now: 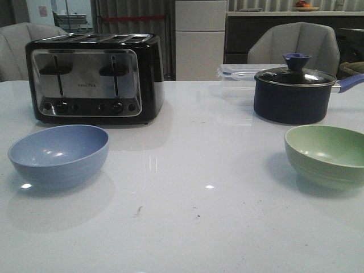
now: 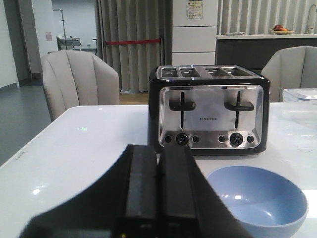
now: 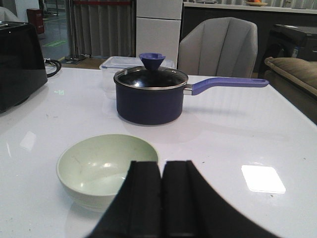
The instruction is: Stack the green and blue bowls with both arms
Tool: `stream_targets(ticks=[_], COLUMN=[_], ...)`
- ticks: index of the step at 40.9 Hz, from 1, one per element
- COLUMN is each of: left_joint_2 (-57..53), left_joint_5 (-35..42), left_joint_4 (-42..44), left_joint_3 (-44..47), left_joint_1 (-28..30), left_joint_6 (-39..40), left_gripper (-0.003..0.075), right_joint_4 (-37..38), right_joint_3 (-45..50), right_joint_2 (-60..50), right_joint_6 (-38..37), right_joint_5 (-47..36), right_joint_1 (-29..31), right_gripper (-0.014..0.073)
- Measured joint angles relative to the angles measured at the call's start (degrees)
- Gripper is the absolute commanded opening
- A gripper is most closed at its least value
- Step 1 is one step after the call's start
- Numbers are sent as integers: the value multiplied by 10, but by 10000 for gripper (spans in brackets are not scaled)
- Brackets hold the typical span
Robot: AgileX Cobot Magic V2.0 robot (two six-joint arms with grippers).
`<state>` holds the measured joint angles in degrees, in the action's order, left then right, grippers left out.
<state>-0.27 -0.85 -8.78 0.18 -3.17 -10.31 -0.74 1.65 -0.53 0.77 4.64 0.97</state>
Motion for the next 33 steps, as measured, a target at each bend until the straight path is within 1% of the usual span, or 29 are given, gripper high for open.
stream_targets(ticks=[6,9,12,17,19,22,26,30,33], left_joint_2=[0,0,0,0,0,11,50,104,138], left_joint_5=[3,27,46,49,43,20,-27,-94,-140], left_joint_4=[0,0,0,0,0,1,3,5,5], left_joint_3=[0,0,-11,-72,-113,-169,-249,-311,-336], left_joint_1=[0,0,0,0,0,0,0,0,0], left_joint_6=[0,0,0,0,0,0,0,0,0], left_gripper=[93,93,93,93,93,93,93,93,93], right_joint_4=[0,0,0,0,0,0,0,0,0], right_joint_3=[0,0,-14,-92,-129,-182,-251,-311,-341], right_joint_2=[0,0,0,0,0,12,59,116,153], right_joint_6=[0,0,0,0,0,0,0,0,0], right_joint_5=[-28,-51,-52,-26,-13,8,49,112,161], right_joint_1=[0,0,0,0,0,0,0,0,0], right_gripper=[57,57,57,57,57,57,57,57,57])
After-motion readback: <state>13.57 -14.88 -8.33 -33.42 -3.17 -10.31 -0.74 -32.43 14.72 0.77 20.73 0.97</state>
